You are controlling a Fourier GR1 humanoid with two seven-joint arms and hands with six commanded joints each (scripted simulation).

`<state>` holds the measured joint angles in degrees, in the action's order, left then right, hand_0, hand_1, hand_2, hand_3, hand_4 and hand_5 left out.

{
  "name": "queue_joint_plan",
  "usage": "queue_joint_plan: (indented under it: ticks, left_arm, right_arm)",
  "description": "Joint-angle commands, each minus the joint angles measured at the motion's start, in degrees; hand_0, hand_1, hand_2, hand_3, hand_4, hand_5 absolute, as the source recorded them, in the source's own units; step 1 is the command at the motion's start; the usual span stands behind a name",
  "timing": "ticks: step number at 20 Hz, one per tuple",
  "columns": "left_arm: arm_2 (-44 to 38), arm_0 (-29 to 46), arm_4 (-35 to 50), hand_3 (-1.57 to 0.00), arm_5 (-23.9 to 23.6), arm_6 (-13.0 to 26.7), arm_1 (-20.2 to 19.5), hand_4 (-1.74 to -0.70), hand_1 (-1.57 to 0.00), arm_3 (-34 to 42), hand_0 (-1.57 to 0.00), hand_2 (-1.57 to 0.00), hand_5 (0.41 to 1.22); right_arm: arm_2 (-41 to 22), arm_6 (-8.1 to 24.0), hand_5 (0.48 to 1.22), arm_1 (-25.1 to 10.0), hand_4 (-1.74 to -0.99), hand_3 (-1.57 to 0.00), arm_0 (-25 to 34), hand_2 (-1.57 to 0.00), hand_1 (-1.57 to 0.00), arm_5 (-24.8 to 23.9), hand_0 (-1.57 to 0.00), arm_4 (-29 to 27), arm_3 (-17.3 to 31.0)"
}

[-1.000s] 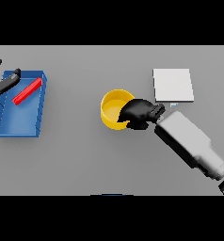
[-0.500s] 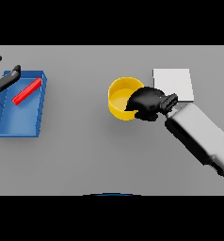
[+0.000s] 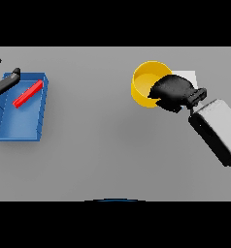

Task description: Pick up the red beaker and tilt it to pour out 1 green nut into yellow bowl. Pick up the yellow bowl and place it on the metallic measuring scale.

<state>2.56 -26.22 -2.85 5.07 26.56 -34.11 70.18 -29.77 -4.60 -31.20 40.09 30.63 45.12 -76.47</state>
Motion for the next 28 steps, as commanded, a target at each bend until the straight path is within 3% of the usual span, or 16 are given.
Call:
queue_joint_plan:
  ticks: [1,7,10,14,20,26,28]
  left_arm:
    - [0.0,0.4,0.1,0.0,0.1,0.0,-0.1,-0.83,0.0,0.4,0.0,0.0,0.733]
    - [-0.1,1.5,0.5,0.0,-0.2,2.6,-0.5,-0.85,0.0,2.6,0.0,0.0,0.758]
    - [0.0,1.7,0.8,0.0,-0.6,4.2,0.0,-0.86,0.0,3.7,0.0,0.0,0.762]
    - [0.5,1.1,0.0,0.0,-1.1,4.9,0.4,-0.86,0.0,3.0,0.0,0.0,0.784]
    - [0.3,0.9,0.0,0.0,-0.6,5.2,-0.2,-0.86,0.0,2.7,0.0,0.0,0.809]
    - [0.4,0.7,0.1,0.0,0.2,5.0,-0.7,-0.84,0.0,2.7,0.0,0.0,0.783]
    - [0.8,0.4,-0.2,0.0,0.3,4.9,-0.3,-0.84,0.0,2.3,0.0,0.0,0.779]
  right_arm:
    - [0.9,-0.8,1.221,-0.5,-1.741,-1.16,0.9,-1.53,-1.57,-1.1,-1.56,0.0,1.6]
    - [3.3,-3.3,1.221,-2.1,-1.741,-1.15,3.8,-1.56,-1.57,-7.2,-1.57,0.8,12.5]
    - [4.3,-2.5,1.221,-1.5,-1.741,-1.17,4.9,-1.53,-1.57,-9.8,-1.57,1.1,18.0]
    - [4.9,-4.3,1.221,-0.6,-1.741,-1.21,5.8,-1.48,-1.57,-12.8,-1.57,1.4,25.6]
    - [5.4,-5.4,1.221,0.3,-1.741,-1.37,5.9,-1.39,-1.57,-15.0,-1.57,1.1,31.2]
    - [5.1,-6.0,1.221,1.1,-1.741,-1.45,6.3,-1.37,-1.57,-14.7,-1.57,1.1,33.3]
    - [5.3,-5.2,1.221,1.6,-1.741,-1.25,6.8,-1.44,-1.5,-14.8,-1.57,1.1,34.1]
